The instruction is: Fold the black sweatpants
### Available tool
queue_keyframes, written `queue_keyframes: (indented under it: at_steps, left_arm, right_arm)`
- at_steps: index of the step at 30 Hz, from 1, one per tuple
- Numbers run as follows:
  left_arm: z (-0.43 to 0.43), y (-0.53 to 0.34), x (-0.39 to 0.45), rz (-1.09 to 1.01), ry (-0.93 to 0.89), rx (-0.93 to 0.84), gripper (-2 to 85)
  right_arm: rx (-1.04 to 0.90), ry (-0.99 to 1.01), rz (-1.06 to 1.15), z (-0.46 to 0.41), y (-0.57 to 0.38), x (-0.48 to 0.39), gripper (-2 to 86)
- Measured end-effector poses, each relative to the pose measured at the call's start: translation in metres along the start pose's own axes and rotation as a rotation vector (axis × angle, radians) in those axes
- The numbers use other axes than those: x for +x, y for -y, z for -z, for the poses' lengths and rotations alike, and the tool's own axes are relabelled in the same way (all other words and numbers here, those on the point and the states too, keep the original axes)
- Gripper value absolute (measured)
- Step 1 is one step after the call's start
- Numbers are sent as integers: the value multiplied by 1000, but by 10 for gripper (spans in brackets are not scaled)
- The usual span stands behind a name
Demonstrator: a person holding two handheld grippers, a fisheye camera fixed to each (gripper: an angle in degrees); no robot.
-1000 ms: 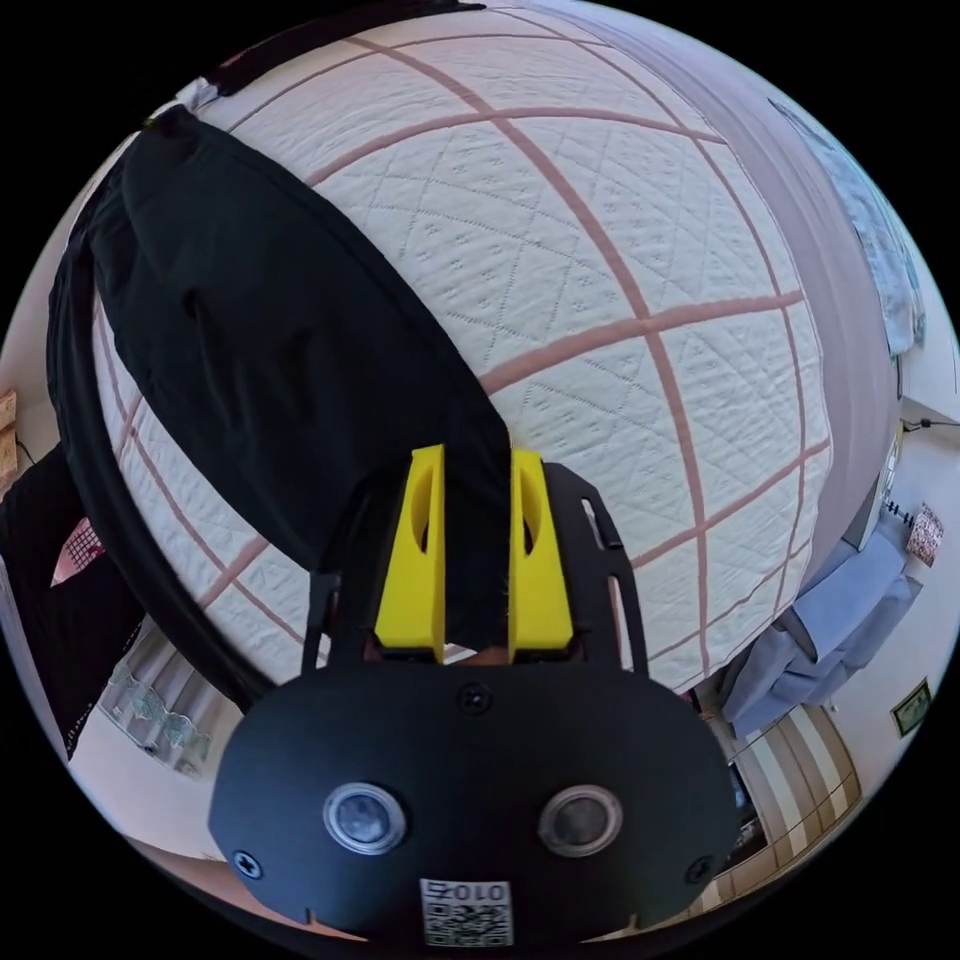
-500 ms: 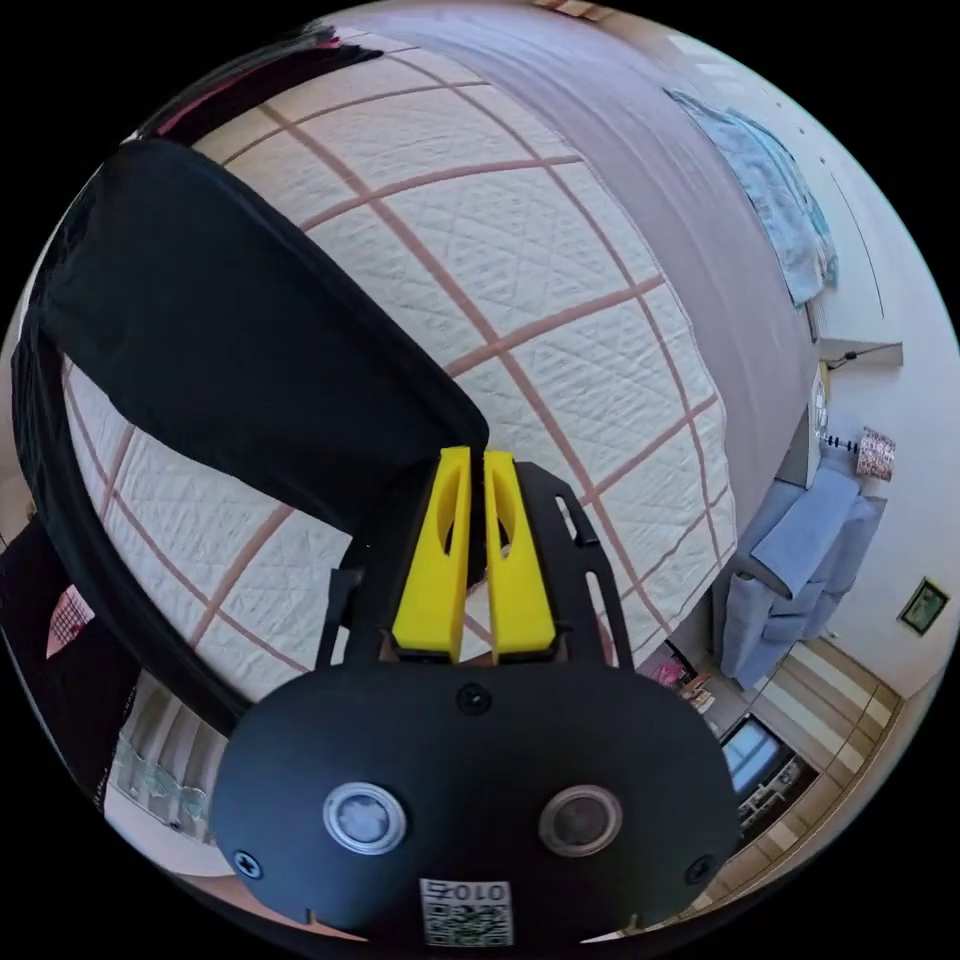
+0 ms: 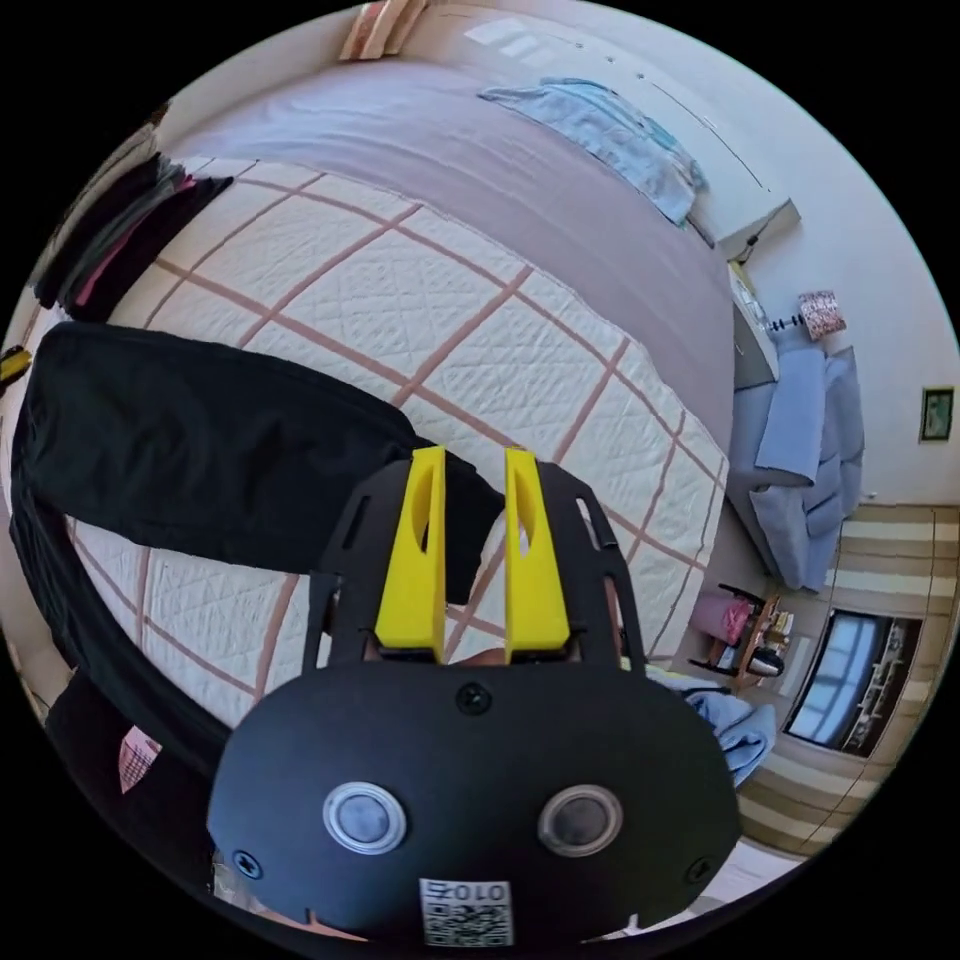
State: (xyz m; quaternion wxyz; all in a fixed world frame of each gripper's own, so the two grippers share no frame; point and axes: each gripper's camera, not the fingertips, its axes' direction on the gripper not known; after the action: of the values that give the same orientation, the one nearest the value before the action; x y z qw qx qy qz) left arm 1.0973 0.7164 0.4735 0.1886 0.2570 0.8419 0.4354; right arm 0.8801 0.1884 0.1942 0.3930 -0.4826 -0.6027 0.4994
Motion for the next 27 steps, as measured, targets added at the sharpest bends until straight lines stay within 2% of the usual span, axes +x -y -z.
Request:
queue_keyframes:
  at_steps: [4,6,14,18,21,27]
  left_arm:
    - [6,-40,5,81,-48,16,45]
    - [14,-52,8,103,-82,88,58]
    - [11,-4,-1,-49,-7,162,91]
    - [-3,15,-4,-132,-15,132,96]
    - [-12,23,-5,-156,-20,131,94]
    - [-30,35,-3,-222,-56,114,85]
  right_arm:
    - [7,92,26,10,-41,0,94]
    - [-8,99,99,7,-42,-11,105]
    - [-71,41,430,-14,33,-63,124]
    - [-217,79,549,-43,64,-74,116]
    - [-310,112,592,-62,60,-81,92]
    - [-243,99,649,-58,7,-93,49]
